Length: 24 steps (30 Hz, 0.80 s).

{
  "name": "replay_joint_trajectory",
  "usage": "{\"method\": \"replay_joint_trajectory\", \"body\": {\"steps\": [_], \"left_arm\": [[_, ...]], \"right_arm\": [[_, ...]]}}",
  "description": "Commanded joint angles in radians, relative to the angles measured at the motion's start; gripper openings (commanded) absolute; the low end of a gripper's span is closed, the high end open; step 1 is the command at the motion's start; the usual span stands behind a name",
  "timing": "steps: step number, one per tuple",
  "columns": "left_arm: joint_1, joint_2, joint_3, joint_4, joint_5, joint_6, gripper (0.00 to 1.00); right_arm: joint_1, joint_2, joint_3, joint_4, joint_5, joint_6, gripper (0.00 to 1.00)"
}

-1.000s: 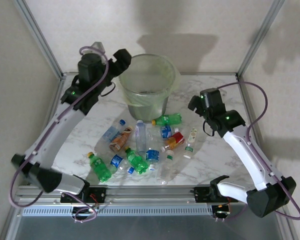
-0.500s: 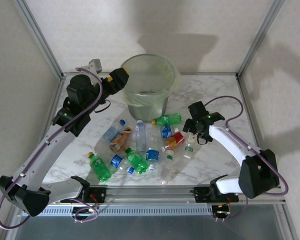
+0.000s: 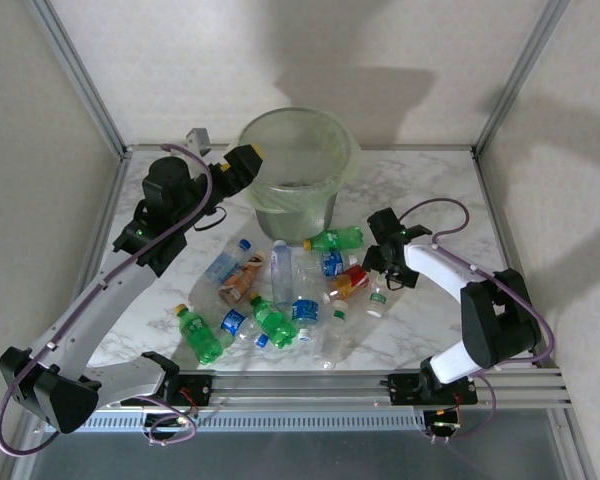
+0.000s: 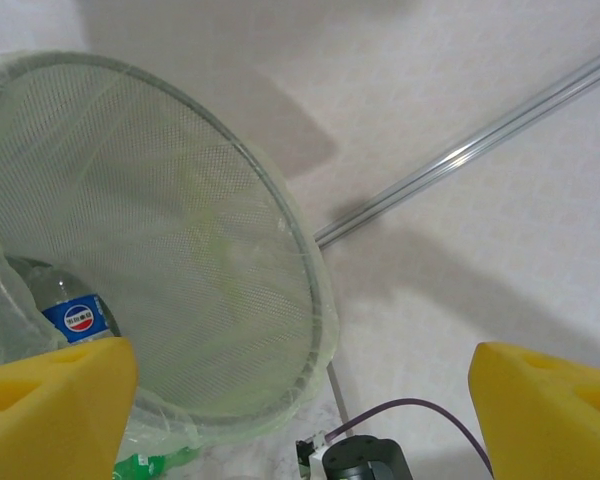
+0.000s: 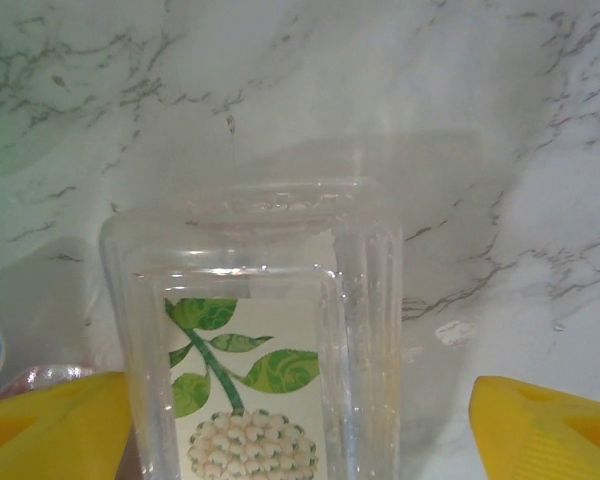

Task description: Put the plastic bottles in the bin

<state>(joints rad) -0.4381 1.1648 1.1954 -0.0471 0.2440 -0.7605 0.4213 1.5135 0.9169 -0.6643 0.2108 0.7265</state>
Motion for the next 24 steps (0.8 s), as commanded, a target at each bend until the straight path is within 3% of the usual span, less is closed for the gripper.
{"method": "replay_joint_trajectory", "body": {"steps": [1,15,24], "left_arm": [[-0.005,-0.016,-0.007,0.04,0.027,-0.016,0.85],[-0.005,-0.007,-0.02,0.044,0.026,-0.031,0.85],[-0.004,0.002,0.009,0.02,0.02,-0.012,0.86]], "right_arm": [[-0.005,0.023,-0.031,0.017,-0.009,0.015,0.86],[-0.005,0.019,-0.069,0.025,0.027,0.032,0.7],[-0.004,-0.149,0.027,-0.025,0.081,-0.005,0.58]]}}
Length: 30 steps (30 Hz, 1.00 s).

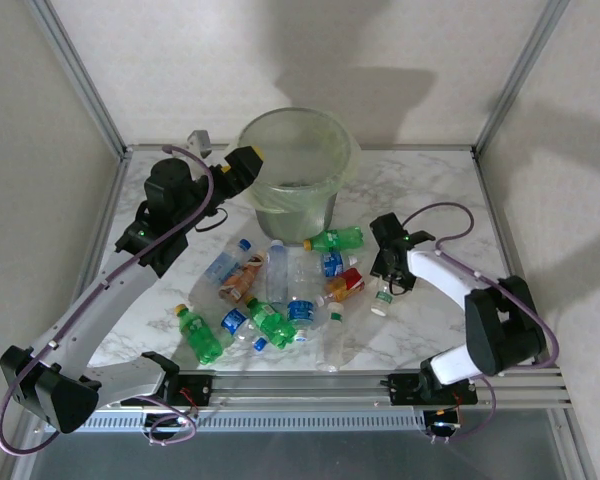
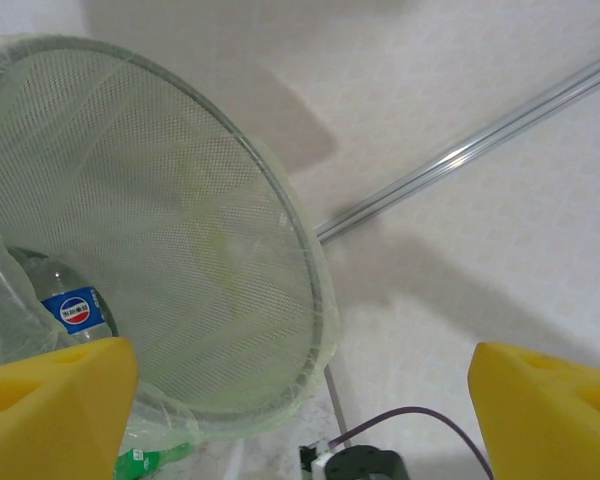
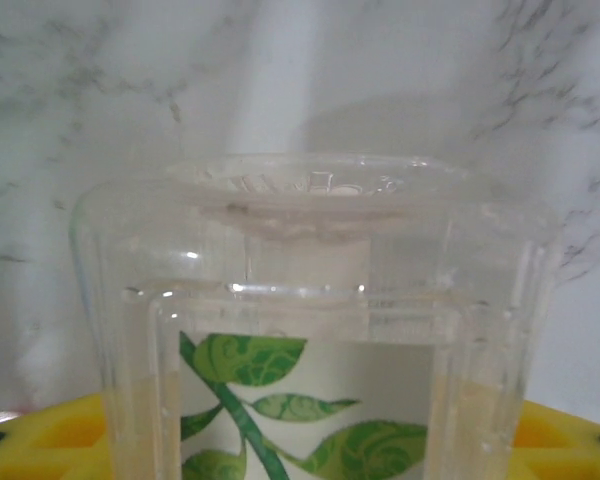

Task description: Put the plastic bottles in the bin

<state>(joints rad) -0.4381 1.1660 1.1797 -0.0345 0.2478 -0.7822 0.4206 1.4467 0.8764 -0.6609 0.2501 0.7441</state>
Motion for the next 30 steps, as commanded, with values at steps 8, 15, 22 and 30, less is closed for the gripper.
{"method": "replay_joint_trajectory", "body": {"steps": [8,15,22,30], "left_arm": [[-0.001,0.024,0.079,0.009,0.096,0.026,0.91],[-0.001,0.051,0.093,0.117,0.297,-0.003,0.92],[-0.002,0.066,0.059,0.261,0.452,-0.072,0.95],[0.002,0.061,0.076,0.193,0.368,-0.036,0.96]], "right_arm": [[-0.002,-0.334,0.198,0.211,-0.356,-0.186,0.56],[0.047,-0.35,0.266,0.468,-0.768,-0.174,0.53],[0.086,-0.324,0.332,0.582,-0.916,-0.144,0.53],[0.088,-0.221,0.501,0.49,-0.787,-0.167,0.55]]}}
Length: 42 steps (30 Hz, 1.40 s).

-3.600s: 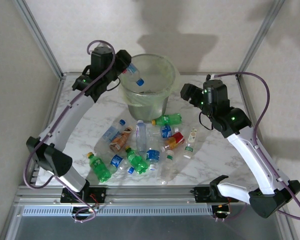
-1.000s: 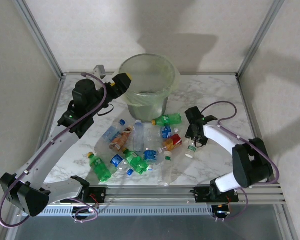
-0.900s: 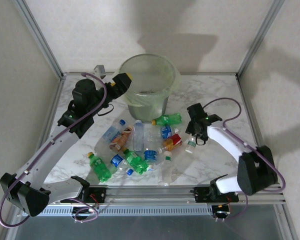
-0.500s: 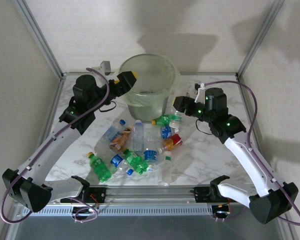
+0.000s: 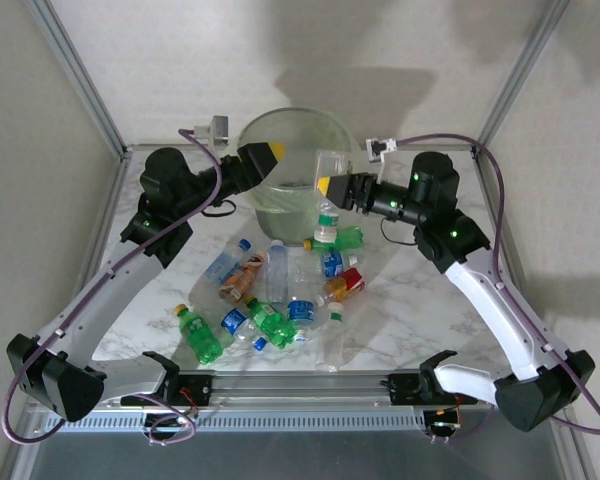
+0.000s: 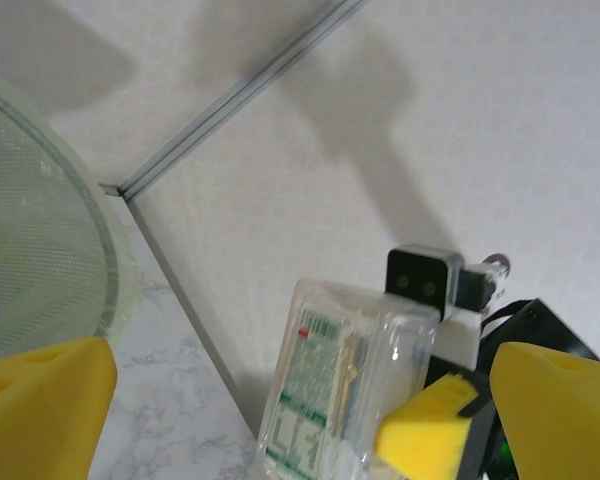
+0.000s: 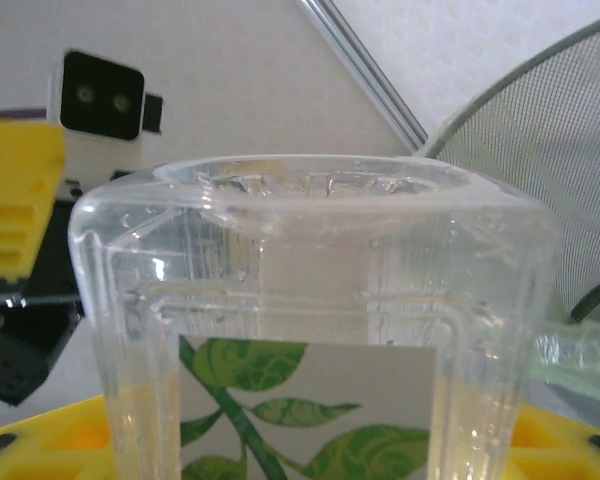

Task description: Put the plastic bottles in the bin

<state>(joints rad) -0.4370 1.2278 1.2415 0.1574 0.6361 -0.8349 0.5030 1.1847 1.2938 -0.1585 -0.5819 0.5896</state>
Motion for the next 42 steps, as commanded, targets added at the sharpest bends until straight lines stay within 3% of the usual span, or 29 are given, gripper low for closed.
{"method": "replay_joint_trajectory", "body": {"steps": [1,10,21,24,29,33,42], "left_arm": [[0.003,-0.003,0.017,-0.014,-0.039,0.02,0.96],[0.014,-0.039,0.015,-0.154,-0.223,0.049,0.96],[0.034,-0.108,0.003,-0.417,-0.532,0.084,0.95],[0.036,-0.117,-0.012,-0.477,-0.589,0.09,0.93],[0.036,-0.12,-0.029,-0.499,-0.586,0.079,0.91],[0.037,-0.123,-0.03,-0.527,-0.609,0.076,0.91],[0.048,-0.154,-0.051,-0.9,-0.862,-0.032,0.86]], "right_arm": [[0.006,0.068,0.115,-0.013,0.059,-0.013,0.55],[0.006,0.297,0.328,-0.011,0.265,0.001,0.56],[0.006,0.544,0.562,-0.102,0.385,-0.02,0.6],[0.006,0.587,0.604,-0.132,0.411,-0.021,0.68],[0.006,0.607,0.618,-0.153,0.444,-0.016,0.82],[0.006,0.591,0.608,-0.164,0.451,-0.019,0.84],[0.083,0.405,0.415,-0.155,0.522,-0.084,0.83]]}}
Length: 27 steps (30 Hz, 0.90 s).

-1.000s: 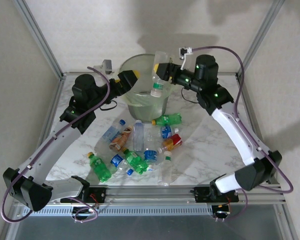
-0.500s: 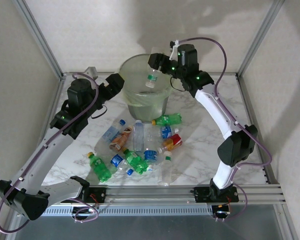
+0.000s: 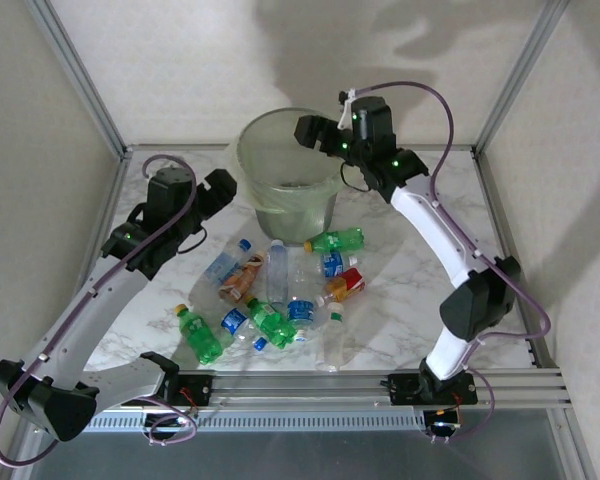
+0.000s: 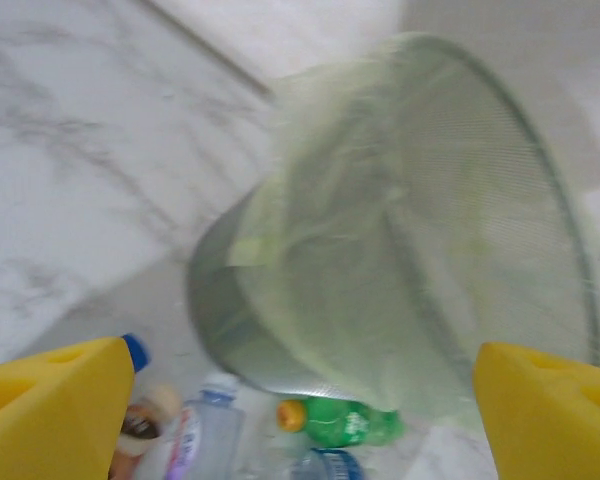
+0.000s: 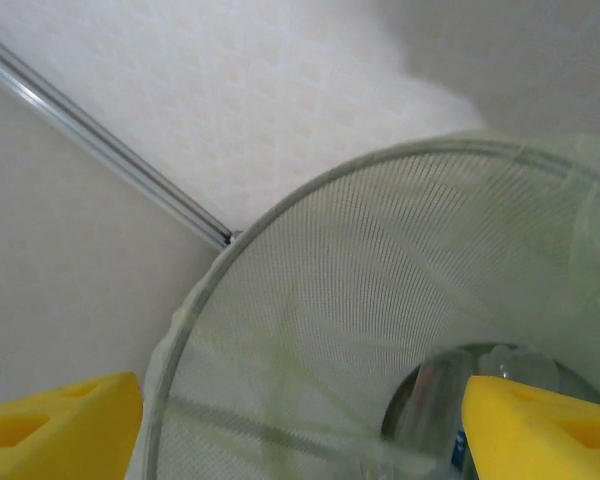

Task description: Put the plastic bottles in the bin

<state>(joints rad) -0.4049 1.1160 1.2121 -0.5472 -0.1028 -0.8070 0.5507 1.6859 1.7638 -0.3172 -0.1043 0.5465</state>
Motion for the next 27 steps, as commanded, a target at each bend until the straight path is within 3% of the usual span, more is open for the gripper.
{"method": "replay_joint_trajectory", "body": {"steps": [1,5,10,17,27], "left_arm": [[0.02,-0.051,-0.037,-0.233,-0.13,-0.079,0.86],[0.05,-0.104,-0.149,-0.348,-0.077,-0.175,0.84],[0.12,-0.142,-0.293,-0.398,0.004,-0.203,0.75],[0.181,-0.148,-0.408,-0.431,-0.053,-0.236,0.69],[0.186,-0.136,-0.538,-0.386,-0.046,-0.28,0.66]], "right_arm": [[0.045,-0.121,-0.083,0.008,0.052,-0.043,0.83],[0.071,-0.225,-0.211,0.029,0.084,-0.036,0.84],[0.096,-0.327,-0.334,0.041,0.122,-0.017,0.84],[0.12,-0.419,-0.431,0.019,0.136,0.002,0.84],[0.125,-0.473,-0.499,0.001,0.161,0.022,0.84]]}}
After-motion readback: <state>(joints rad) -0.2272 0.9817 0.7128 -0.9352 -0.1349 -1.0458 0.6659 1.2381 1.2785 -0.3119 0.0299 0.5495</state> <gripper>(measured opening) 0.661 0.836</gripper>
